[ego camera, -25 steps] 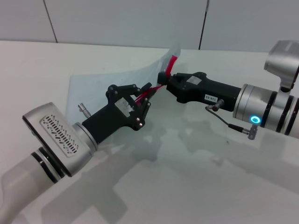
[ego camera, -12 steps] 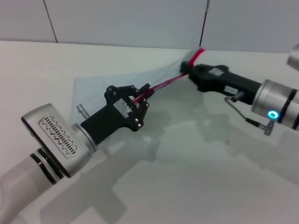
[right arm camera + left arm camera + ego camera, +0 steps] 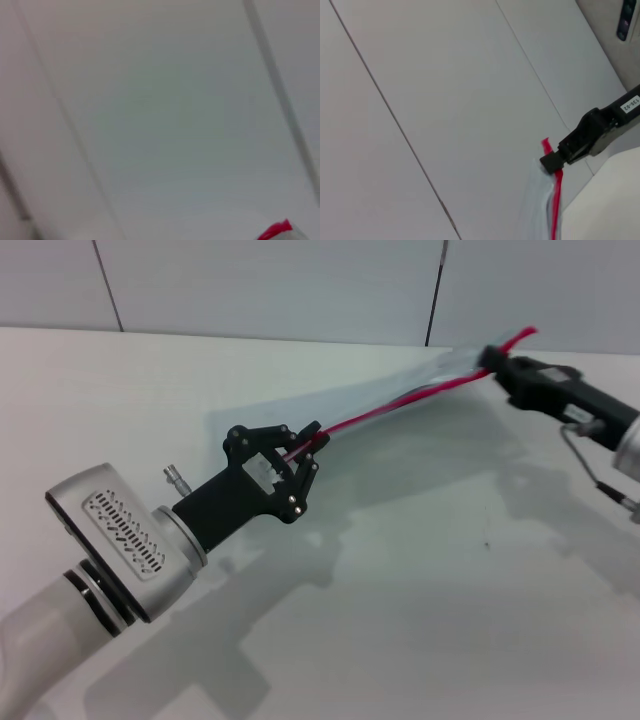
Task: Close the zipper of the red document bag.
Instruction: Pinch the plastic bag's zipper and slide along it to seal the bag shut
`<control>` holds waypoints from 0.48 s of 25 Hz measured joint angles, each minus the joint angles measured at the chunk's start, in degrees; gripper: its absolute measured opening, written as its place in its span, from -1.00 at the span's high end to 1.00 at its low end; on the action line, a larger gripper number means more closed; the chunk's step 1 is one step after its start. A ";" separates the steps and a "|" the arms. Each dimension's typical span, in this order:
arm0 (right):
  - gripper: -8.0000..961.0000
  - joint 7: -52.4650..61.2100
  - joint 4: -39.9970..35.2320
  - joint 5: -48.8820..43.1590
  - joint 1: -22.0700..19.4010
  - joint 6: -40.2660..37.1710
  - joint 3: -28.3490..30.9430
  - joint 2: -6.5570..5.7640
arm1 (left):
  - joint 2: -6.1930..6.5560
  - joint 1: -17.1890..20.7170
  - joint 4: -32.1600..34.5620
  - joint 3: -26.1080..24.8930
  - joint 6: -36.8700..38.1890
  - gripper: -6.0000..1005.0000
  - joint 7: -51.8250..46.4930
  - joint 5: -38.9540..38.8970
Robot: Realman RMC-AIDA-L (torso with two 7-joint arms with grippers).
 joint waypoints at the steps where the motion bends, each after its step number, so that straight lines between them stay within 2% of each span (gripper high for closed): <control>1: 0.73 0.11 -0.53 0.00 -0.38 0.03 0.78 -0.02 | 0.00 0.03 0.00 0.02 0.00 0.83 0.00 0.00; 12: 0.70 0.77 -3.48 0.34 -3.78 3.02 5.72 -0.09 | 0.00 0.27 0.00 0.32 0.00 0.83 -0.10 0.04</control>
